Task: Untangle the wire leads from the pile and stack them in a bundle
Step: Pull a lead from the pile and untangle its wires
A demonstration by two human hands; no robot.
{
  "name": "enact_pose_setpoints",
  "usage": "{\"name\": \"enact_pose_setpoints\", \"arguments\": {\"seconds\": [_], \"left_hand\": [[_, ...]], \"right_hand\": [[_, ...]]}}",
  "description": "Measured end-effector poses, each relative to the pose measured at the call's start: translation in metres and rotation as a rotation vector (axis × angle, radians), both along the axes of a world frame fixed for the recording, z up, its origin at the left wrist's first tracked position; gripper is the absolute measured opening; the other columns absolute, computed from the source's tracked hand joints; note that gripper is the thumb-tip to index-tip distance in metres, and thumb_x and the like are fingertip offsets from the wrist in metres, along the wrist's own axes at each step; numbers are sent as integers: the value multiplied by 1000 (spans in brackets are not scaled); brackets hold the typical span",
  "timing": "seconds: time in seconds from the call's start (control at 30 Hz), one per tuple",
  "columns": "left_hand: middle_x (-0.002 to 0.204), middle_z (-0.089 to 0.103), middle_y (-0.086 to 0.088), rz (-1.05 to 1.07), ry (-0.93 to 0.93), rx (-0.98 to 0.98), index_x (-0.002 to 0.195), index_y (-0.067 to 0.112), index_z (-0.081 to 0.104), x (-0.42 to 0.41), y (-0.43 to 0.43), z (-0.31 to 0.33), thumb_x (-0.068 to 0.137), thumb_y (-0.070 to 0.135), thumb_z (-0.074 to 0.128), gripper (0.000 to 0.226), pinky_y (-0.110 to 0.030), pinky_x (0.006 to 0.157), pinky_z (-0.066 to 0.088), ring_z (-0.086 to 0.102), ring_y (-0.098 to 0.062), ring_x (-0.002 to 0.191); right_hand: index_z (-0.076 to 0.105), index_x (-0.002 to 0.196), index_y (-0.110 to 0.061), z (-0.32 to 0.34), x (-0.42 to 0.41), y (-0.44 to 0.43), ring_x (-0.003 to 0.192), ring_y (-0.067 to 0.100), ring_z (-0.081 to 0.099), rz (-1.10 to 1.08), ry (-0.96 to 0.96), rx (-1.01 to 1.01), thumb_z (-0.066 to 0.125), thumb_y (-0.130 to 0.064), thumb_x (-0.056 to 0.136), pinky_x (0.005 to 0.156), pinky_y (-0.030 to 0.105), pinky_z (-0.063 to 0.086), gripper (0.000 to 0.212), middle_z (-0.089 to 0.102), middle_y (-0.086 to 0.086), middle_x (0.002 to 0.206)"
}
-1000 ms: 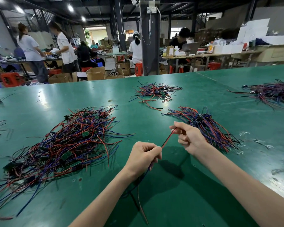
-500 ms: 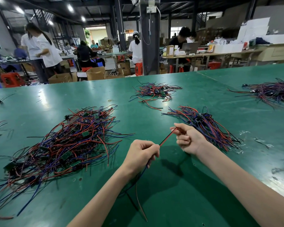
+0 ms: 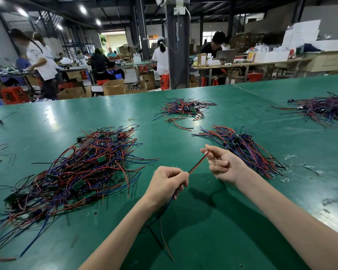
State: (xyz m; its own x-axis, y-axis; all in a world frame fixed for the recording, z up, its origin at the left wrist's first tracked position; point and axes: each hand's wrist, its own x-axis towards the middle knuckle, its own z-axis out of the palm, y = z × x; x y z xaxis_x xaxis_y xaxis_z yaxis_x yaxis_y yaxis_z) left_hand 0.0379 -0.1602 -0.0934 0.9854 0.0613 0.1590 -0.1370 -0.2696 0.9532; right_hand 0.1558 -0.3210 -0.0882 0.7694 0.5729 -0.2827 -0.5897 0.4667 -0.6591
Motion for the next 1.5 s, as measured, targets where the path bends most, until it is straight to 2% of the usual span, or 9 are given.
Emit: {"name": "enact_pose_setpoints", "arguments": {"seconds": [0.23, 0.47, 0.57, 0.63, 0.7, 0.77, 0.83, 0.97, 1.5], "left_hand": [[42, 47, 3, -4, 11, 5, 45, 19, 58, -1, 1, -1, 72, 23, 55, 27, -17, 38, 34, 38, -13, 35], [42, 47, 2, -41, 8, -5, 44, 20, 58, -3, -1, -1, 73, 21, 55, 29, -17, 38, 33, 38, -13, 34], [43, 47, 1, -44, -2, -15, 45, 19, 58, -3, 0, -1, 74, 20, 55, 29, -17, 38, 34, 38, -14, 34], [42, 47, 1, -52, 0, -17, 45, 19, 58, -4, 0, -2, 74, 20, 55, 29, -16, 38, 33, 38, -14, 34], [42, 47, 0, -58, 4, -17, 46, 19, 58, -4, 0, -2, 74, 20, 55, 28, -16, 38, 33, 38, -14, 33], [42, 47, 0, -58, 3, -21, 46, 18, 58, -4, 0, -2, 74, 20, 56, 28, -16, 38, 33, 38, -14, 33], [43, 47, -1, -57, 4, -22, 46, 18, 58, -3, 0, -2, 74, 20, 56, 28, -16, 38, 33, 38, -14, 33], [43, 48, 0, -61, 34, -13, 47, 17, 58, -2, 0, -1, 73, 21, 55, 26, -17, 38, 34, 38, -13, 33], [42, 48, 2, -27, 105, -19, 46, 18, 60, -3, 1, -1, 69, 22, 56, 24, -17, 38, 34, 38, -10, 34]], "right_hand": [[59, 76, 1, -2, 2, 0, 21, 4, 25, -103, -113, -126, 50, -17, 95, 23, 12, 16, 28, 59, 2, 50], [70, 66, -5, -11, -1, 4, 27, 6, 28, -404, -654, -568, 62, -22, 91, 32, 14, 19, 31, 67, 9, 58], [69, 57, -7, -13, -4, 3, 30, 2, 39, -503, -1001, -792, 64, -21, 90, 37, 9, 27, 36, 68, -4, 56], [66, 53, -3, -13, -7, 4, 34, 0, 42, -564, -1237, -947, 65, -18, 89, 43, 8, 29, 39, 54, -18, 41], [64, 53, -1, -13, -8, 4, 36, 2, 42, -607, -1314, -982, 65, -18, 89, 45, 9, 28, 40, 48, -21, 38], [66, 53, -6, -11, -7, 2, 32, 3, 41, -603, -1252, -934, 65, -21, 89, 43, 9, 28, 40, 52, -17, 40], [69, 56, -12, -9, -6, 1, 29, 3, 39, -555, -1096, -822, 64, -24, 90, 39, 10, 30, 36, 67, -6, 55], [72, 64, -10, -7, -4, 0, 30, 11, 33, -474, -823, -675, 63, -28, 91, 35, 16, 28, 33, 68, 7, 57], [72, 79, -10, -3, -8, 4, 32, 8, 39, -260, -589, -562, 60, -40, 89, 36, 16, 29, 34, 70, 9, 65]]}}
